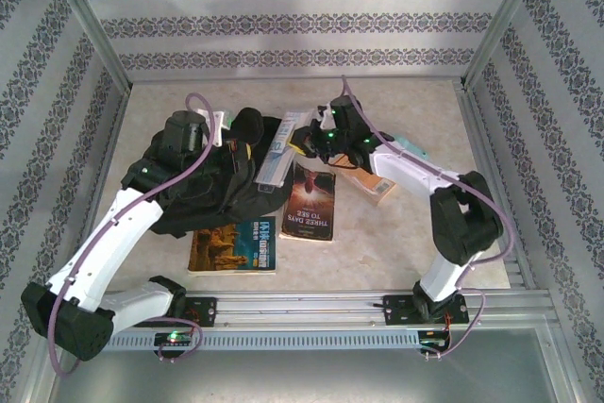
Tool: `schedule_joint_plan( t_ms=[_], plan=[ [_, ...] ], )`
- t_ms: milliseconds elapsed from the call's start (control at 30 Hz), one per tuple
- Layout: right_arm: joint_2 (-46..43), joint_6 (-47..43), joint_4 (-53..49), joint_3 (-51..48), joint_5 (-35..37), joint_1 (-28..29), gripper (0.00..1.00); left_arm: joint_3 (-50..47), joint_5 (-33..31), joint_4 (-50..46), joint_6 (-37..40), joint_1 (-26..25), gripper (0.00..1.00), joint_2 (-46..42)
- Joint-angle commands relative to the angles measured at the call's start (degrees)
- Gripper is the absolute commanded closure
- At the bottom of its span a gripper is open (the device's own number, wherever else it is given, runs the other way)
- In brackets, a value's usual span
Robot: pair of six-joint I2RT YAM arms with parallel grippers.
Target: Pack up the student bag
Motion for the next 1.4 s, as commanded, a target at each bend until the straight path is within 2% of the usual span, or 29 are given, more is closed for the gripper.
schedule_joint_plan(
  t_ms=[0, 33, 67, 100, 133, 200, 400, 500, 633, 733, 933, 1100, 1167, 1300, 1333, 1367],
  plan=[
    [2.12, 2.7, 4.32, 6.86, -2.68, 2.76, 1.0, -0.83, 4.14, -4.13, -0.72, -0.5, 0.96, -2.07],
    [2.84, 2.06, 4.5, 7.95, -3.66, 3.24, 1.0, -0.79, 2.97, -5.19, -0.39, -0.46, 0.93, -2.12],
    [3.58, 1.0, 4.15, 9.14, -4.86, 3.67, 1.0, -0.54, 1.31, -6.34, -0.21, -0.46, 0.81, -2.24],
    [4.35, -0.23, 3.42, 10.47, -6.34, 4.09, 1.0, -0.25, -0.73, -7.12, -0.26, -0.53, 0.65, -2.28],
    [5.09, -0.92, 3.39, 11.2, -7.79, 4.31, 1.0, 0.27, -2.51, -7.54, -0.22, -0.48, 0.54, -2.2],
    [6.23, -1.83, 4.07, 12.08, -10.34, 4.69, 1.0, 2.03, -7.15, -8.66, -0.15, -0.41, 0.41, -1.41],
    [7.2, -4.68, 3.73, 13.48, -13.0, 5.48, 1.0, 10.77, -14.34, -10.87, 0.79, 1.43, 0.26, 7.53],
    [7.94, -4.28, 3.98, 13.26, -13.14, 5.57, 1.0, 14.61, -18.05, -12.71, 1.47, 1.97, 0.26, 11.63],
    [8.7, -4.08, 4.42, 12.91, -13.22, 5.83, 1.0, 14.82, -20.81, -11.96, 2.49, 3.2, 0.26, 12.0],
    [9.13, -4.04, 4.64, 12.92, -13.36, 6.09, 1.0, 14.01, -18.91, -12.09, 3.22, 5.33, 0.27, 12.86],
    [9.98, -3.84, 5.1, 13.31, -13.93, 6.36, 1.0, 12.22, -10.02, -8.58, 2.56, 7.09, 0.28, 15.73],
    [10.44, -3.17, 6.27, 13.31, -13.93, 6.54, 1.0, 13.23, -7.97, -8.57, 2.82, 7.99, 0.3, 19.59],
    [10.52, -3.12, 6.4, 13.4, -13.93, 6.63, 1.0, 13.07, -6.81, -8.13, 2.97, 8.51, 0.41, 20.73],
    [10.19, -3.53, 6.26, 12.76, -12.64, 6.31, 1.0, 13.41, -5.49, -6.86, 2.41, 10.59, 0.93, 21.7],
    [9.46, -3.68, 6.19, 12.17, -11.68, 6.04, 1.0, 14.07, -5.71, -6.9, 2.38, 11.13, 1.0, 21.55],
    [8.68, -3.83, 6.27, 11.62, -10.87, 5.65, 1.0, 14.87, -6.17, -7.24, 2.53, 11.7, 1.0, 21.24]
  ],
)
